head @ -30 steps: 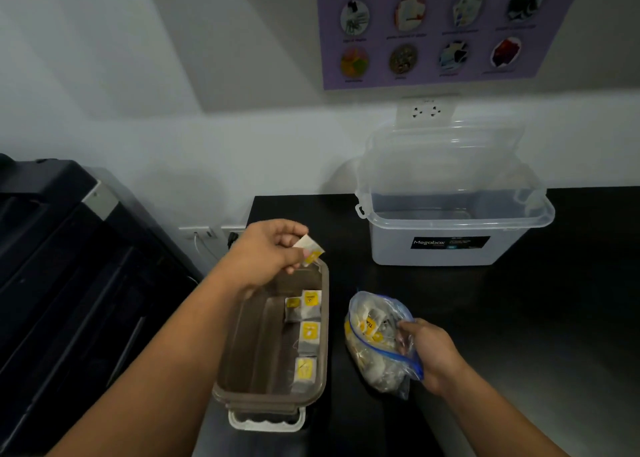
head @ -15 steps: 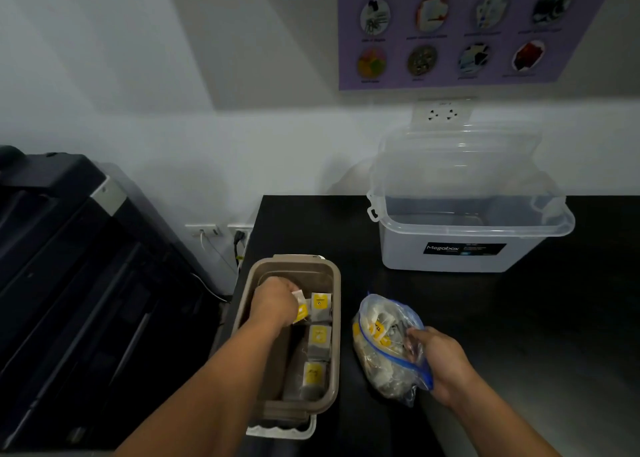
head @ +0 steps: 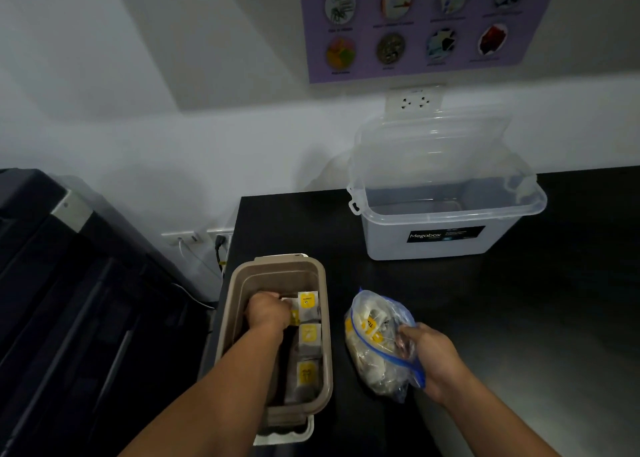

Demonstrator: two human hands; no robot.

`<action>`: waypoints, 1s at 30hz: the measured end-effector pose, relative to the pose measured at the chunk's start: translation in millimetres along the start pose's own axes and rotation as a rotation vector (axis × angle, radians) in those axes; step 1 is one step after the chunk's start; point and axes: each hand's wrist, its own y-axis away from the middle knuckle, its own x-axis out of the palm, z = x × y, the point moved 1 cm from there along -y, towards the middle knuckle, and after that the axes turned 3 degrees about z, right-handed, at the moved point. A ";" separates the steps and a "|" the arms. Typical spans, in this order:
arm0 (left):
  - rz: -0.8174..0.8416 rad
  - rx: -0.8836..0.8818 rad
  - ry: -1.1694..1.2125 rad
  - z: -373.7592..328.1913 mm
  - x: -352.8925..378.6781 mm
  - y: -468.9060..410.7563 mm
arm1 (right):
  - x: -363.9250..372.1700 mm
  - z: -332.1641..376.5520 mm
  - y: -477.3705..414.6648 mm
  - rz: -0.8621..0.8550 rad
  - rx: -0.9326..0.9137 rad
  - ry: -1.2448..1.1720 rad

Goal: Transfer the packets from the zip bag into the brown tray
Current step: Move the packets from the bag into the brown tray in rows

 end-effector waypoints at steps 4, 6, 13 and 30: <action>-0.007 0.028 -0.059 -2.3 0.1 -1.4 | -1.0 -5.5 -1.2 -0.013 -0.002 0.000; 0.010 0.043 -0.084 -2.8 -1.3 -2.8 | -0.6 -8.3 -1.7 -0.018 -0.013 -0.009; 0.044 0.069 -0.192 1.1 -6.4 -3.9 | 2.2 -12.8 -1.4 -0.021 -0.023 -0.021; 0.188 0.382 -0.675 -44.3 -47.0 58.7 | 9.6 -7.8 6.5 0.028 -0.109 0.083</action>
